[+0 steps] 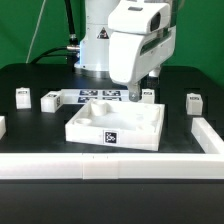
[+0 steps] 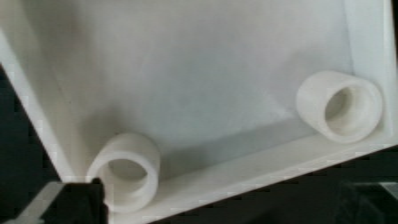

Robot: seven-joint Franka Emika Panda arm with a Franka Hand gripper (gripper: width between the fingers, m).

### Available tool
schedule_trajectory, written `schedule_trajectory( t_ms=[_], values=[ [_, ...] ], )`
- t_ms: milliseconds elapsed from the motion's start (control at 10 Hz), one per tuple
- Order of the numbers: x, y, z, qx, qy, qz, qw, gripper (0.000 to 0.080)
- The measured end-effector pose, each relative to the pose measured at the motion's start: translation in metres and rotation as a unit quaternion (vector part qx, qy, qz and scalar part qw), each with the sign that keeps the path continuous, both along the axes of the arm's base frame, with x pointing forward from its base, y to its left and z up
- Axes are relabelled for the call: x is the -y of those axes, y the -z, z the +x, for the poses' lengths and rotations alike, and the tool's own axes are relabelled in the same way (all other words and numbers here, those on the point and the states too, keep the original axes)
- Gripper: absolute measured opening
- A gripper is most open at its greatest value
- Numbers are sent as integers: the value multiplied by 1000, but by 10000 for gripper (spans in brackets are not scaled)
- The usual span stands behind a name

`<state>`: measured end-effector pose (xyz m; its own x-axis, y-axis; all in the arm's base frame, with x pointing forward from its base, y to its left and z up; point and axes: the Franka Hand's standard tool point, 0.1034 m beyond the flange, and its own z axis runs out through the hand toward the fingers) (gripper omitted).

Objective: Assemble one leg

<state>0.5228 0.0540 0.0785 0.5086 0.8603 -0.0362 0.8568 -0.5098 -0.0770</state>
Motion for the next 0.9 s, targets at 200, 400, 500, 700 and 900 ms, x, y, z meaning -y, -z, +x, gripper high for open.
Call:
schedule_trajectory(
  t_ms=[200, 400, 500, 700, 900],
  values=[
    [1, 1, -1, -1, -1, 0, 1000, 650],
    [2, 14, -20, 17, -36, 6, 999, 650],
    [2, 20, -37, 16, -49, 7, 999, 650],
    [8, 37, -58, -7, -68, 10, 998, 650],
    [8, 52, -72, -15, -71, 12, 997, 650]
  ],
)
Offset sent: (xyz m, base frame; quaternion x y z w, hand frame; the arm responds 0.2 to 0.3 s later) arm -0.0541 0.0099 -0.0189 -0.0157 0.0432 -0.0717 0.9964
